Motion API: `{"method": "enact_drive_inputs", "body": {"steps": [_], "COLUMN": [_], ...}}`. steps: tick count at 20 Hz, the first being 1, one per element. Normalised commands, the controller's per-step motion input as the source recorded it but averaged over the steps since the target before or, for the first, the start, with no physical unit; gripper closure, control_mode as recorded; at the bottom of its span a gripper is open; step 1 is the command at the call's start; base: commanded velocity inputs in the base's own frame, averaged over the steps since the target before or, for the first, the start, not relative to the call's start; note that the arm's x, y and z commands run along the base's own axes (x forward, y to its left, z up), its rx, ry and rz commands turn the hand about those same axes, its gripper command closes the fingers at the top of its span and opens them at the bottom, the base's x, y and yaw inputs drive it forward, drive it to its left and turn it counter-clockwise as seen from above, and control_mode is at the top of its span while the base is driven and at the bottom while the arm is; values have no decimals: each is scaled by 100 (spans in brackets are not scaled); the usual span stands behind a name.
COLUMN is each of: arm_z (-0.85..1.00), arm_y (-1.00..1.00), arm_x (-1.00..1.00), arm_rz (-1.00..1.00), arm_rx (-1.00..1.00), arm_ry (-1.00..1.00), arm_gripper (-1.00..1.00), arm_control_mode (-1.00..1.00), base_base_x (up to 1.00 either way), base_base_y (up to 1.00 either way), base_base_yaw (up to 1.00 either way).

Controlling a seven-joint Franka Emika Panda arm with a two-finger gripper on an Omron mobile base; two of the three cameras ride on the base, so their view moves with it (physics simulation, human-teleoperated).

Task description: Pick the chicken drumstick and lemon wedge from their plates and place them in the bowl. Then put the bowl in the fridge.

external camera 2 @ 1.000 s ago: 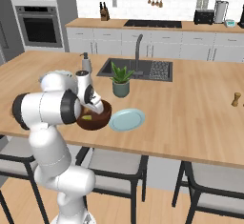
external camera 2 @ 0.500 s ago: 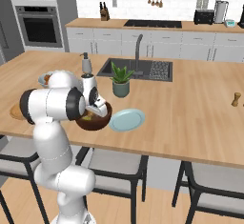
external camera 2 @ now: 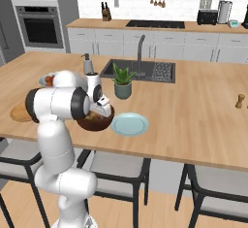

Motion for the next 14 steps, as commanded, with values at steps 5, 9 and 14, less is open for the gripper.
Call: {"method": "enact_drive_inputs", "body": {"steps": [5, 9, 14], "arm_z": [7, 39, 58], "arm_y": [0, 0, 26], "arm_x": [0, -3, -38], "arm_rz": [4, 5, 12], "arm_rx": [0, 0, 0], "arm_ry": [1, 0, 0], "arm_gripper": [-100, -100, -100], "arm_control_mode": [-100, -100, -100], "base_base_x": [0, 0, 0], "base_base_y": [0, 0, 0], "base_base_yaw": [0, 0, 0]}}
